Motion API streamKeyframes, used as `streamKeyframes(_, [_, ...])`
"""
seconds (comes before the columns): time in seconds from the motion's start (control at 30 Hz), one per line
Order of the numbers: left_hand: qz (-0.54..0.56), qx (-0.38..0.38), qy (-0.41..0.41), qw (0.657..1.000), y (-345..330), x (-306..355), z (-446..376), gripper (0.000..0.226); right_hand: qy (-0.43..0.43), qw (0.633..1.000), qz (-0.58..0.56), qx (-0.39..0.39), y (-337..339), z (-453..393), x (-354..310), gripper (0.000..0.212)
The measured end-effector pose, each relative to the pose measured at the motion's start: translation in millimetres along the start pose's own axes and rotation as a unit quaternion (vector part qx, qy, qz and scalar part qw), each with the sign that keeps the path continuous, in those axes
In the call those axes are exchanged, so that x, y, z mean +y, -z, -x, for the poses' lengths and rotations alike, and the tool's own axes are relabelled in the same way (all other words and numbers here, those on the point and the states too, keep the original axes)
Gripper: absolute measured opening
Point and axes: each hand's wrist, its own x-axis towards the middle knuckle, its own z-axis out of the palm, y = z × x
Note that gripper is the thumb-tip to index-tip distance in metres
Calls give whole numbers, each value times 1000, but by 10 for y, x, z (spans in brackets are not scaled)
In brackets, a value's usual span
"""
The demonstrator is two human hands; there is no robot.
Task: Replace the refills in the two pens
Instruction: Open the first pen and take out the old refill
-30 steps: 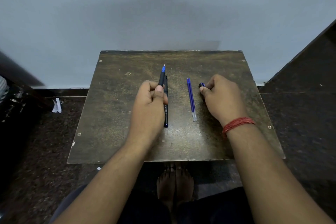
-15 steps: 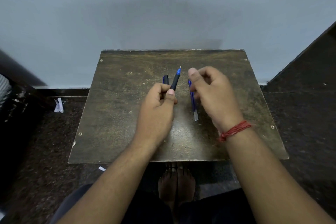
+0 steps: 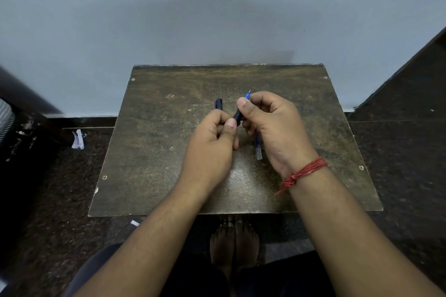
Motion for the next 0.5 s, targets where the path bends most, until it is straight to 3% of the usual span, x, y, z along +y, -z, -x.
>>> streamKeyframes(0.17, [129, -35, 36, 990, 17, 39, -4, 26, 3, 998, -49, -32, 25, -33, 9, 16])
streamKeyframes(0.5, [281, -84, 103, 950, 95, 102, -5, 16, -5, 995, -67, -78, 99, -55, -1, 13])
